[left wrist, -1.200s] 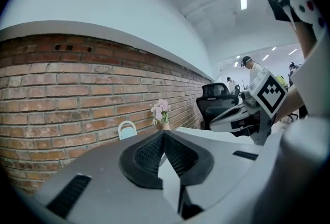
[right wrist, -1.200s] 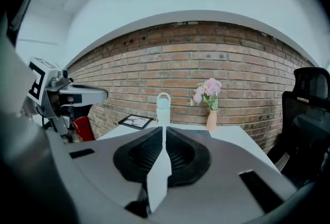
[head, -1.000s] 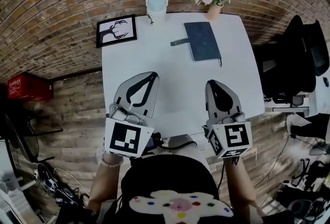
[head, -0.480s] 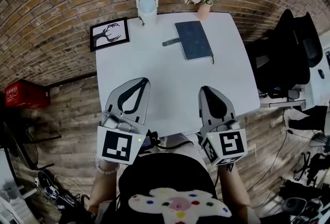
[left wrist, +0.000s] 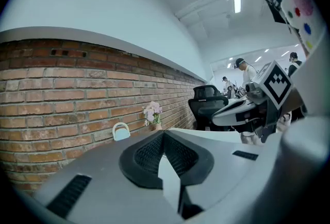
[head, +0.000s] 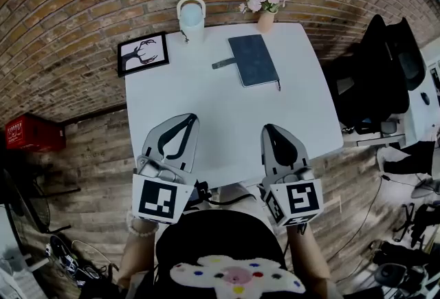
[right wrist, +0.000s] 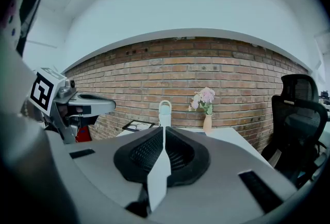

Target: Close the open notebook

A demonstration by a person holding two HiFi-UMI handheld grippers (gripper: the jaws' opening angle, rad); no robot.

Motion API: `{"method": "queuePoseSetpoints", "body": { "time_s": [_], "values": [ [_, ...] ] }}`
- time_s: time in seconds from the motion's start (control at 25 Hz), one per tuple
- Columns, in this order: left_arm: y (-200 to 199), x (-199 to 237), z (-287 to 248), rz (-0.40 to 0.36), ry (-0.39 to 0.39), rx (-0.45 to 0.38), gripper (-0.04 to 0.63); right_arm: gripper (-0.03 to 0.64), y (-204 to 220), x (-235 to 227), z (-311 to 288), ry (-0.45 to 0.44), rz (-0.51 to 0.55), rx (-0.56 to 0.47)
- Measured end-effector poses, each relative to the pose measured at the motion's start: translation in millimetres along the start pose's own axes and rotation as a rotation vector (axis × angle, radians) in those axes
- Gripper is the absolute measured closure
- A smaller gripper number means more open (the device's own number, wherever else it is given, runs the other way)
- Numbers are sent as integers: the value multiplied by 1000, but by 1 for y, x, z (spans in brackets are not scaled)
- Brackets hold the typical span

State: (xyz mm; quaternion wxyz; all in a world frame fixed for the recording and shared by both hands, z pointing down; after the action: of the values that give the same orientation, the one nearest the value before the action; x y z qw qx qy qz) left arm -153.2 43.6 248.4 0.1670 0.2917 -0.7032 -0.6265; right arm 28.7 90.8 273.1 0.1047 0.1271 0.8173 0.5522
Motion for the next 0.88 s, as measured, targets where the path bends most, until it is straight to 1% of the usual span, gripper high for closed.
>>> {"method": "queuePoseSetpoints", "body": {
  "time_s": [0.12, 0.16, 0.32, 0.48, 0.88],
  "values": [
    [-1, 0, -1, 4, 1, -1, 578, 577, -3, 0, -2, -6, 6, -63],
    [-1, -1, -1, 2, 3, -2, 578, 577, -3, 1, -2, -9, 9, -69],
    [-2, -2, -2, -9, 11, -4, 578, 577, -1, 3, -1, -8, 9, -31],
    [-2, -2, -2, -12, 12, -5, 578, 575, -1, 4, -2, -10, 16, -59],
    [-1, -4, -2, -22, 21, -5, 578, 577, 0, 6, -1, -9, 34, -53]
  ]
}}
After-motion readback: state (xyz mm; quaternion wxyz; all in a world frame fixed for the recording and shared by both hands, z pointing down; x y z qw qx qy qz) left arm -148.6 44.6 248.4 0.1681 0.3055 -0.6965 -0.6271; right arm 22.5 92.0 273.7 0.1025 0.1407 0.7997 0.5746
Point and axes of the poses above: the fingertips, and each gripper's own axes: z backward along the fingers, x to its left, y out of its underside, the point moved 5 cm from there along z, backward along the fingers, and after that the axes turned 4 degrees about -y, right-handed, at the moved point
